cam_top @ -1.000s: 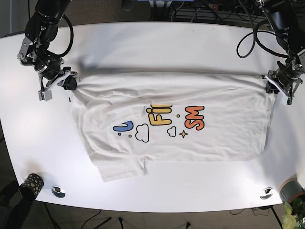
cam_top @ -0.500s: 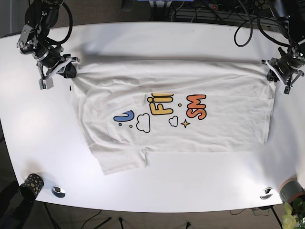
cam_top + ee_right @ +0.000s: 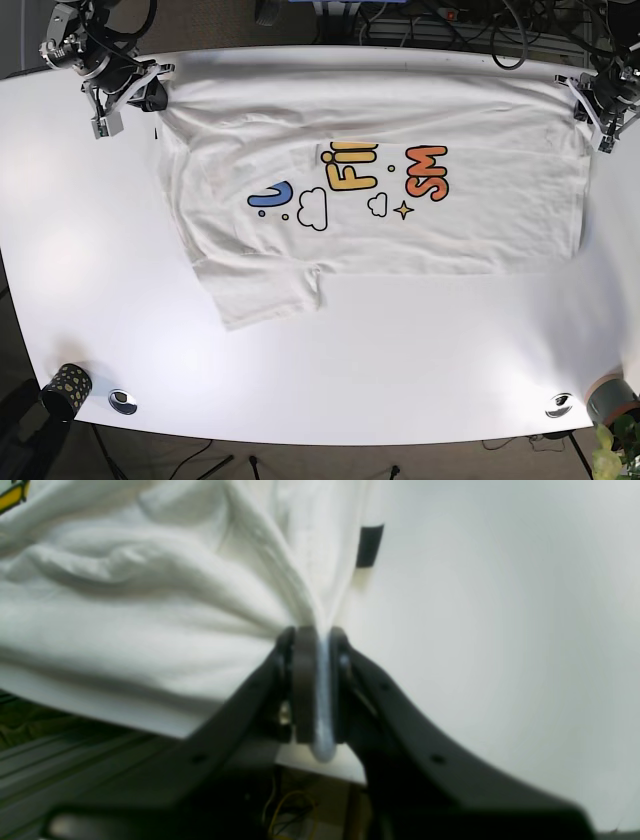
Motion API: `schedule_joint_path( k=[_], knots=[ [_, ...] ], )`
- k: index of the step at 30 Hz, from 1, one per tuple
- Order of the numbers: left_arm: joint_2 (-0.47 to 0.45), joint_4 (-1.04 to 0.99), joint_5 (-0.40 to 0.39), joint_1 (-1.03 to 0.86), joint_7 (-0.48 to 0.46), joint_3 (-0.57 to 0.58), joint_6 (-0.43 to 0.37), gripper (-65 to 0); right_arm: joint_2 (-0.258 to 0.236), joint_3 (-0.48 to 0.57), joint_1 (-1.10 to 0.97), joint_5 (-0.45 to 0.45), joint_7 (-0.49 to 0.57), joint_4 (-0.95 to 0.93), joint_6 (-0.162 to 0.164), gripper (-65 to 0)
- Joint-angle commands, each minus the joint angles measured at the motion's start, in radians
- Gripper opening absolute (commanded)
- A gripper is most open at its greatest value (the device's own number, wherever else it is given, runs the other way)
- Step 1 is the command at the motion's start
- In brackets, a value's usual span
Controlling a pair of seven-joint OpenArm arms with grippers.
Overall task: Fold the T-shirt properly
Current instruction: 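Pull the held shirt edge away from the hem with both grippers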
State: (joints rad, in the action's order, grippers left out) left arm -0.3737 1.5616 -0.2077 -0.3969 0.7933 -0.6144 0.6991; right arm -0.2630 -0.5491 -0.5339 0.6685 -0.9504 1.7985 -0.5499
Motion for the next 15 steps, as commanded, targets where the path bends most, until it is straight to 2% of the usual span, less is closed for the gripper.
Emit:
schedule_joint_path(
  k=[1,5,7,9,11,12,14,15],
  knots=[
    [-0.020,0.018,-0.002,-0.004,-0.007,-0.008,-0.001,-58.7,-0.014,-0.007,-0.010,0.012,0.017,0.024,0.000,-62.1],
    [-0.023,0.020,-0.002,-0.007,0.007,-0.008,-0.001,-56.4,-0.014,-0.007,-0.027,0.010,0.017,0.037,0.000,-61.5],
    [-0.023,0.020,-0.002,-0.007,0.024,-0.006,-0.001,-48.6,-0.014,-0.007,-0.027,0.006,0.017,0.050,0.004,-60.2],
    [-0.025,0.020,-0.002,-0.004,0.035,-0.003,-0.001,-36.7,-0.014,-0.007,-0.013,0.006,0.018,0.063,0.006,-53.1],
    [-0.026,0.020,-0.002,-0.003,0.031,0.001,-0.001,-28.6,-0.012,-0.007,0.001,0.006,0.018,0.065,0.008,-45.8],
    [-0.029,0.020,0.000,0.000,0.030,0.001,-0.001,-25.4,-0.012,-0.007,0.011,0.004,0.018,0.067,0.008,-39.6],
    [-0.044,0.020,0.000,0.036,0.035,0.011,-0.001,-25.6,-0.012,-0.007,0.031,0.003,0.018,0.067,0.008,-30.6],
    [-0.049,0.020,0.000,0.049,0.035,0.017,-0.001,-26.1,-0.012,-0.007,0.042,0.003,0.018,0.065,0.008,-28.1]
  ],
)
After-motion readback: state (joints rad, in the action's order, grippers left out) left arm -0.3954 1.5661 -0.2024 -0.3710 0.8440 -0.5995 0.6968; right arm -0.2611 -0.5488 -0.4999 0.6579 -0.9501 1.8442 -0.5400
